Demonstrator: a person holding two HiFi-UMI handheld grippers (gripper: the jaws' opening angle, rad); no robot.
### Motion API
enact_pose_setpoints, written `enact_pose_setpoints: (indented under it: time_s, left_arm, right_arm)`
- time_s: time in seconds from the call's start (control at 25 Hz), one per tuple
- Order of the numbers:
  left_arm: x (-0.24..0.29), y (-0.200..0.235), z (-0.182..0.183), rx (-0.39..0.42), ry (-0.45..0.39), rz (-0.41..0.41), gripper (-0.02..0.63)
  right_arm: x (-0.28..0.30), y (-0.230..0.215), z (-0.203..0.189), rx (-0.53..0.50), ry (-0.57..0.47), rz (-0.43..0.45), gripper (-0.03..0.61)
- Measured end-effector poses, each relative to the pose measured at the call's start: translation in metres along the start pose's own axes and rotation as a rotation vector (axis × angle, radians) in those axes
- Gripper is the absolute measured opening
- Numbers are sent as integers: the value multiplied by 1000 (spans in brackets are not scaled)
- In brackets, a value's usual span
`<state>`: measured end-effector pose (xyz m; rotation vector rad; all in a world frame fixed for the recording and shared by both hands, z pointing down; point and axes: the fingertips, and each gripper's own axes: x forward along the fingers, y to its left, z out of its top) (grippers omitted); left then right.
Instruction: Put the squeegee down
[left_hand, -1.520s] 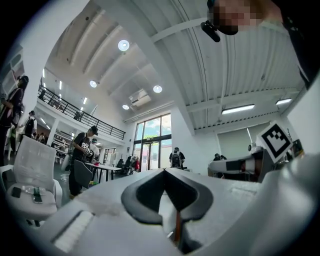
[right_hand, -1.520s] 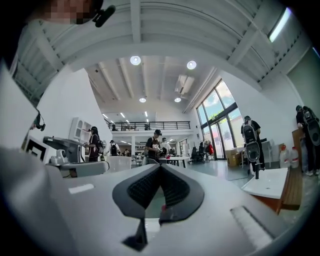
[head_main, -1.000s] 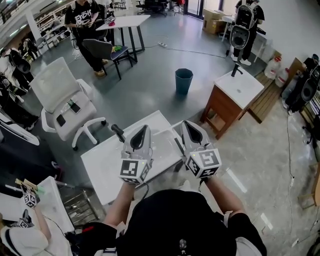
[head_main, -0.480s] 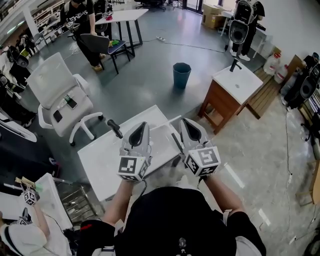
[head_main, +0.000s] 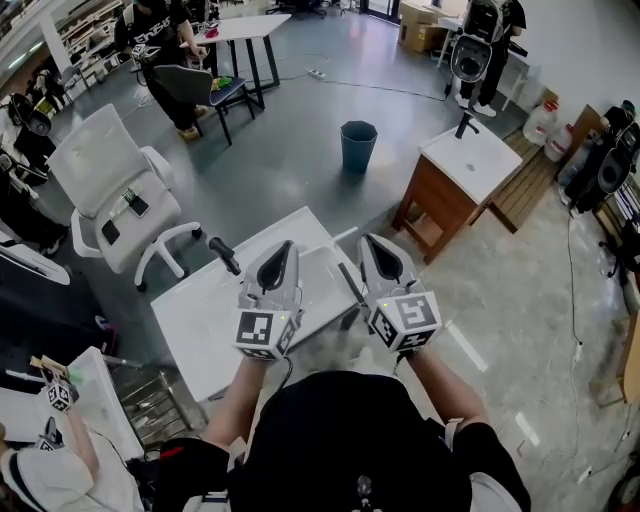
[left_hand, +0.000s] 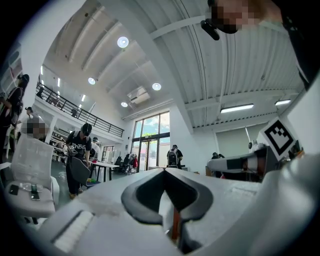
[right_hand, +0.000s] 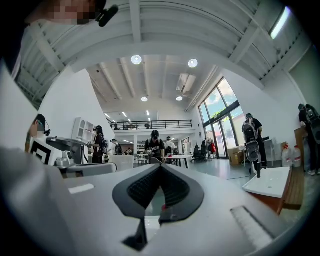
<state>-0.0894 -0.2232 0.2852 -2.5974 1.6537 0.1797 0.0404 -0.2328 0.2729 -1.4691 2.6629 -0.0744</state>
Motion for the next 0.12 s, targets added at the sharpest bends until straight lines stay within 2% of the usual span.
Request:
enact_pose_setpoints:
  time_s: [0.12]
  left_arm:
    - [2, 2, -1, -1, -3, 6, 2]
  right_arm:
    - [1, -2, 0, -2, 1, -3, 2]
